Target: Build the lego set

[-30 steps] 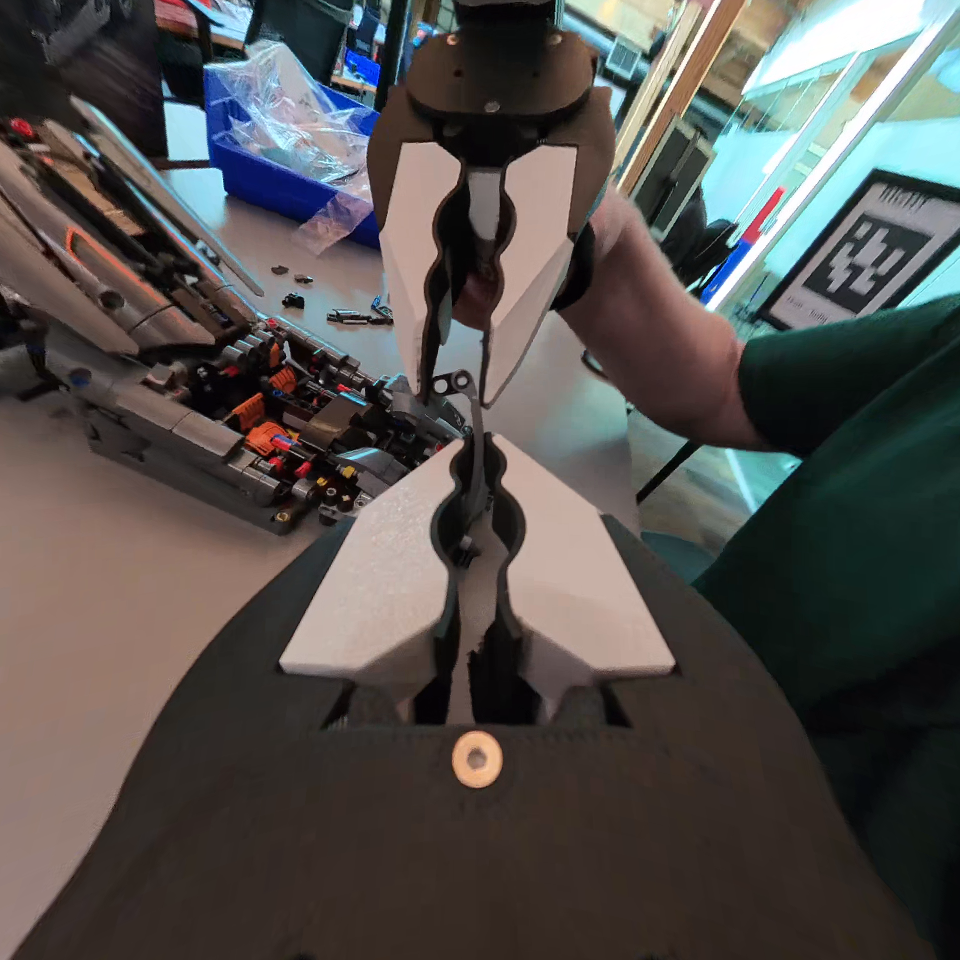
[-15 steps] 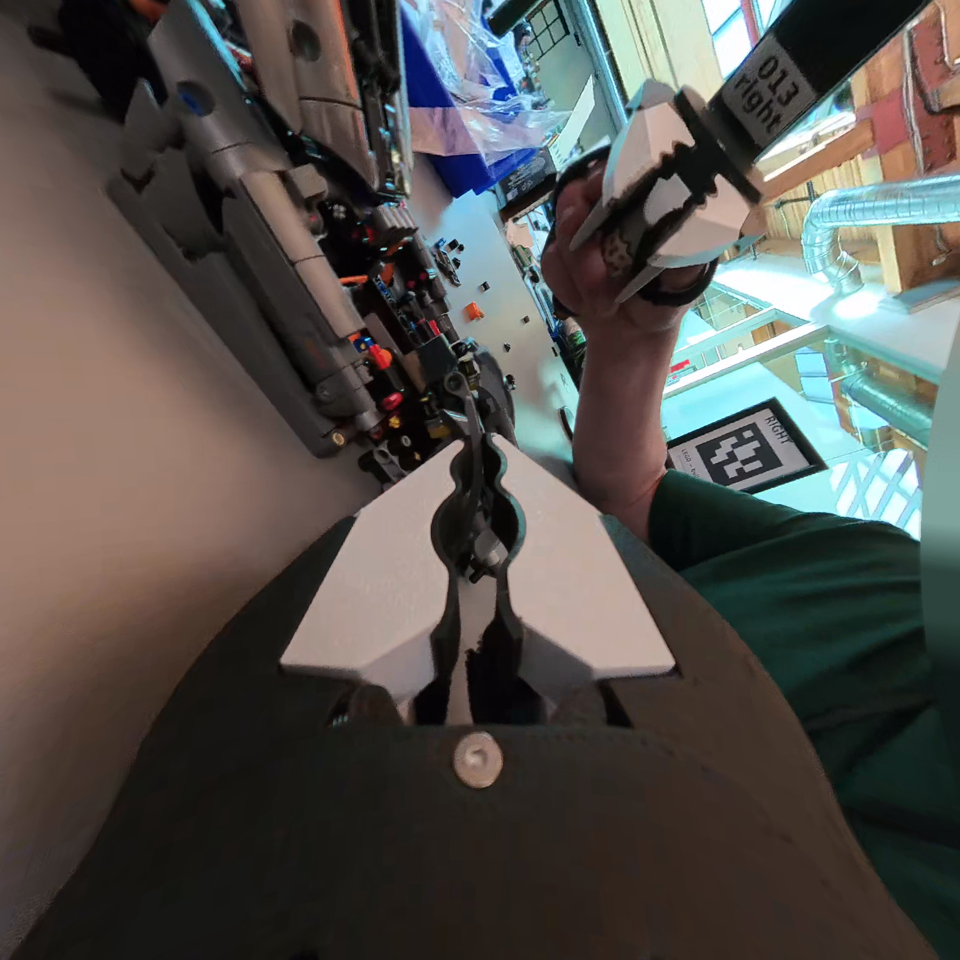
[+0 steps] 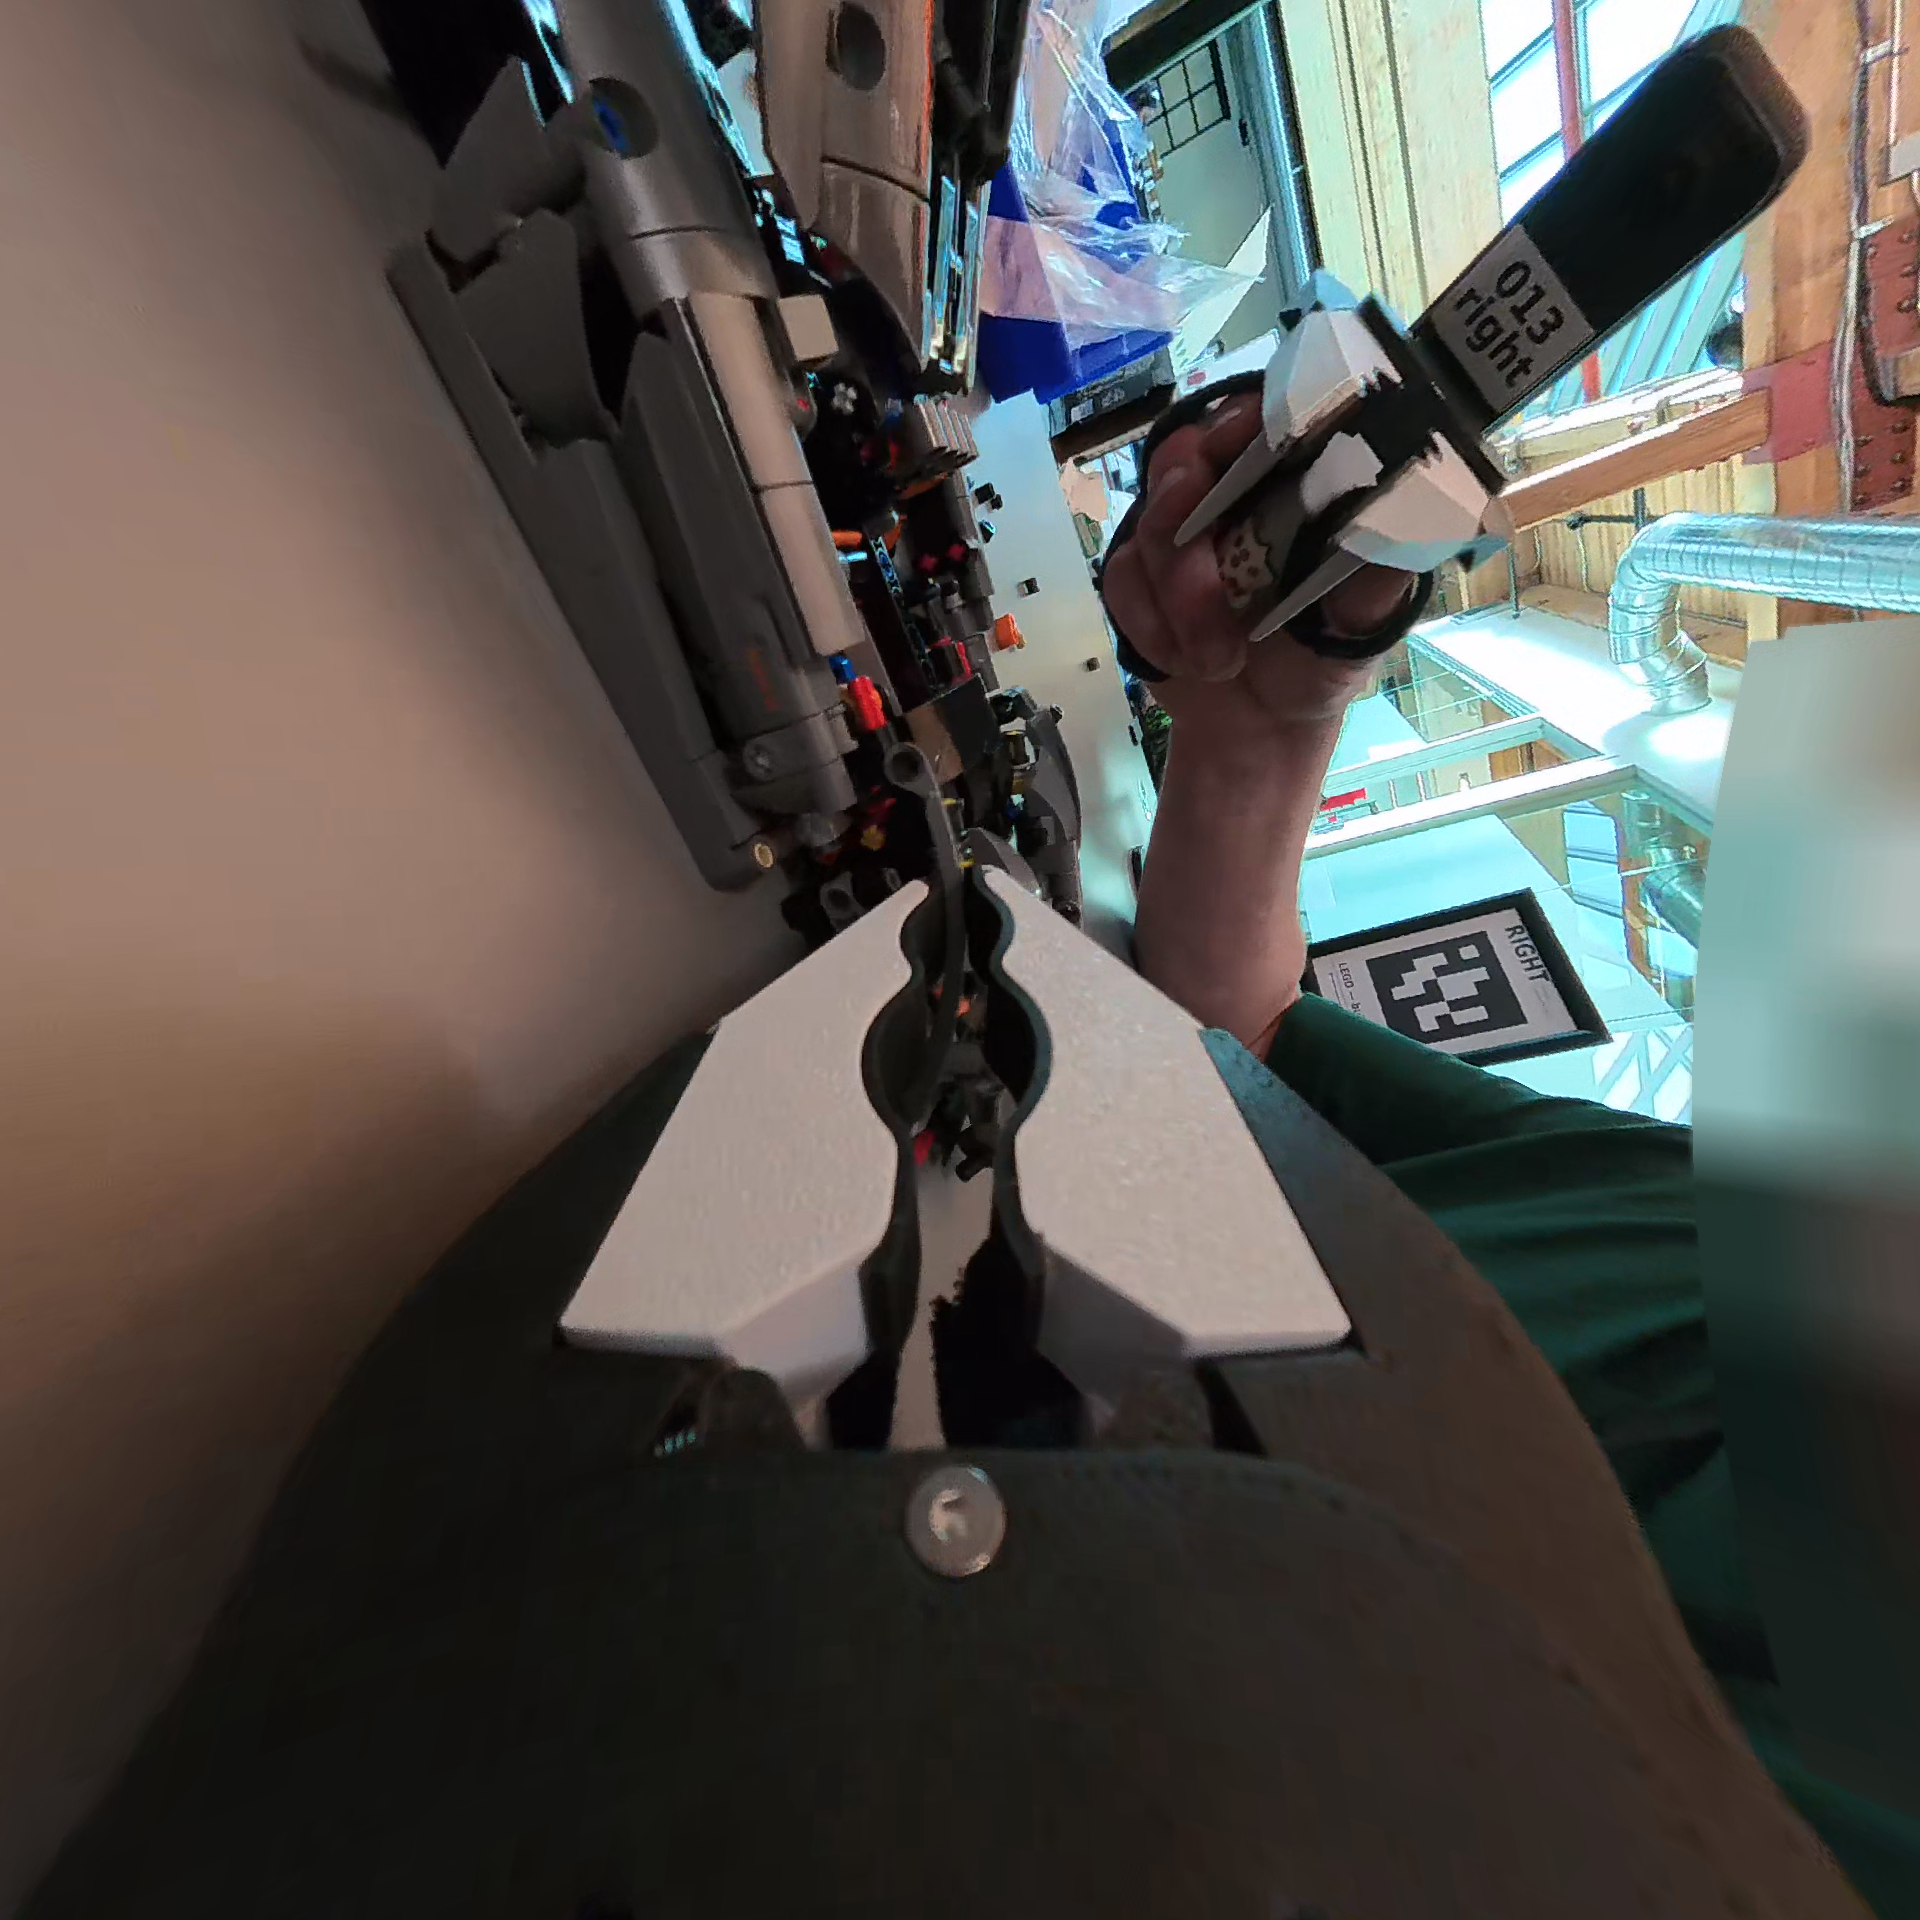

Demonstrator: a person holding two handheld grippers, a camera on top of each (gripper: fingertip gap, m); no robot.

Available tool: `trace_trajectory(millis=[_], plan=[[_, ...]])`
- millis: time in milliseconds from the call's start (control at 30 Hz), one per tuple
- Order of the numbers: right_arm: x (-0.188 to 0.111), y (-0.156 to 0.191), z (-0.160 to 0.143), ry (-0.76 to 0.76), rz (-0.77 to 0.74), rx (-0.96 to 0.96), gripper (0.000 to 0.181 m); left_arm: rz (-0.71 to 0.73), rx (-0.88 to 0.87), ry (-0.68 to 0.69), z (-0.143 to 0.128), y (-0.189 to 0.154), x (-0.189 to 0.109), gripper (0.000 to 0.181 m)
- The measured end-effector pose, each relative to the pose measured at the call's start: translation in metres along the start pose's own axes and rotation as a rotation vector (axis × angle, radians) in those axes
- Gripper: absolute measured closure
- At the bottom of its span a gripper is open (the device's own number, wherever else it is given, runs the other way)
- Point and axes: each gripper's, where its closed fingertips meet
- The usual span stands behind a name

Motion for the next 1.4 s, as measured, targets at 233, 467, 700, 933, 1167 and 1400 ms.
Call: trace_trajectory(millis=[233,467,700,933,1167,1400], plan=[[0.001,-0.008,-0.006,0.000,-0.003,0.026,0.167,-0.012,-0.015,0.008,-0.003,-0.001,0.000,0.180],[0.002,-0.009,-0.009,0.000,0.005,0.037,0.168,-0.028,-0.048,-0.002,-0.001,0.000,-0.002,0.181],[0.004,-0.009,-0.010,0.005,0.016,0.043,0.168,-0.047,-0.065,0.004,-0.001,-0.001,-0.002,0.181],[0.003,-0.010,-0.011,0.000,0.020,0.052,0.169,-0.051,-0.063,0.013,-0.002,-0.001,-0.001,0.180],[0.002,-0.011,-0.012,0.003,0.021,0.058,0.168,-0.054,-0.064,0.019,-0.003,-0.002,0.000,0.180],[0.001,-0.013,-0.012,0.002,0.020,0.064,0.168,-0.057,-0.065,0.022,-0.003,-0.002,0.000,0.180]])
Point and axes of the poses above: each gripper's, where its closed fingertips meet, x out along the fingers, z out of its top, y = z × x across the jaws, and after that the axes turned 4 degrees about z, right-handed
